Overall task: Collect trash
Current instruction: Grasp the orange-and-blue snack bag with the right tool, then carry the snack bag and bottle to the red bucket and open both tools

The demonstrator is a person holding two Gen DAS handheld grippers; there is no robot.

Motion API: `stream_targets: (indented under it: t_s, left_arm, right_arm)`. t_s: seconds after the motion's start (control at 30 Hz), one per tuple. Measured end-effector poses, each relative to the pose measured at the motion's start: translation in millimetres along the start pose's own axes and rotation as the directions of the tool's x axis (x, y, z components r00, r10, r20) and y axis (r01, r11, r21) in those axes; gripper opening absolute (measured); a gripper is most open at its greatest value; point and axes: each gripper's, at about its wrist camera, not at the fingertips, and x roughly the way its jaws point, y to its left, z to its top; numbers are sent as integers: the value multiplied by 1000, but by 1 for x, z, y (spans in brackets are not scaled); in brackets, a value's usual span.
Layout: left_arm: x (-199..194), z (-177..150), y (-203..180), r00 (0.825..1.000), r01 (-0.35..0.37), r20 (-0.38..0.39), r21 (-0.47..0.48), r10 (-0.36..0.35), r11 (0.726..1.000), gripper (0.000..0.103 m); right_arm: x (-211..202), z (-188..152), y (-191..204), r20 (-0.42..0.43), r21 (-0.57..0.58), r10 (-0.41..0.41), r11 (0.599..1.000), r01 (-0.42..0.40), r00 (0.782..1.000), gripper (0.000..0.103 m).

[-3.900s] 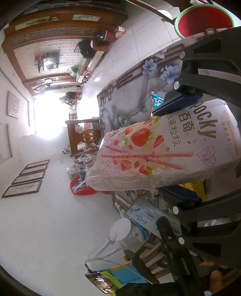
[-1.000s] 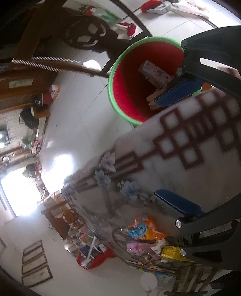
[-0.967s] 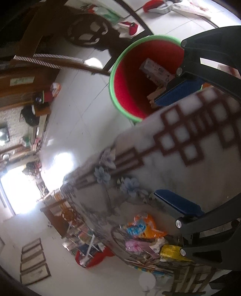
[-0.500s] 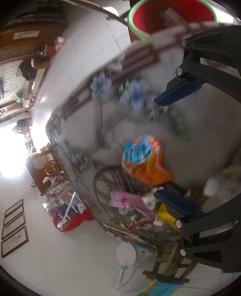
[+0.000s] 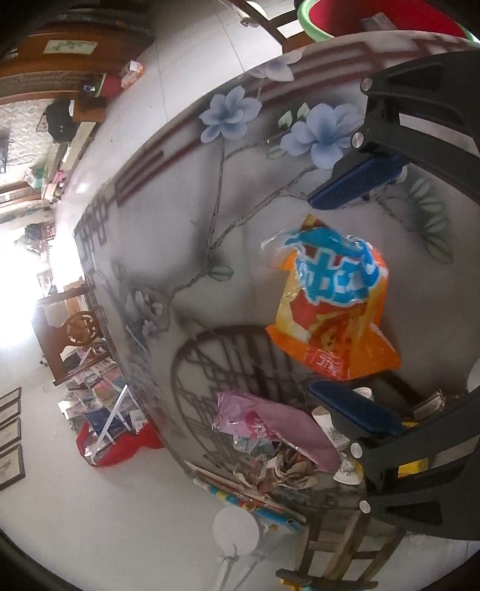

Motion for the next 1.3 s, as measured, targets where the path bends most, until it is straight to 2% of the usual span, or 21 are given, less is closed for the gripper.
stream_targets:
  t_s: [0.13,0.37,0.43,0.5,0.57,0.63,0.67,0.7,0.73,1.07,1.3]
  left_arm:
    - [5,2,-2,1000,-5,1,11,5,1000,83]
    - [0,2,4,1000,21,20,-19,-21,1000,85]
    - [-4,2,7,999,31,34,-39,-30,999,85]
    - [-4,3,10,998,45,37,-58,-42,997,85]
    - [-3,3,12,997,68,26,-66,-67,995,83]
    - [0,2,9,997,71,13,-55,-70,996,69]
    - [2,2,8,998,66,10,-47,-66,997,66]
    - [3,1,7,998,63,4,-38,-63,997,56]
    - [4,1,6,998,64,0,-35,-64,997,55]
    - [-1,-2,13,995,89,47,-77,-85,993,54]
    - [-15,1,3,991,80,110,-28,-76,996,54]
  right_arm:
    - [6,-1,0,-33,11,30,1000,-29,999,84]
    - [5,-1,1,-39,9,35,999,-35,999,84]
    - [6,-2,2,-43,2,29,1000,-29,999,78]
    - [8,-3,3,-54,-2,32,999,-32,998,62]
    - [9,-4,3,-58,3,53,999,-53,997,61]
    - [8,-4,2,-59,4,62,998,-62,996,59]
    - [7,-4,2,-55,4,63,998,-63,996,56]
    - [5,-4,2,-48,6,64,998,-63,997,50]
    - [3,-4,2,-39,8,65,998,-64,997,41]
    - [-41,-3,-4,70,34,87,995,-89,994,39]
    - [-87,-17,-16,142,50,99,993,-108,985,39]
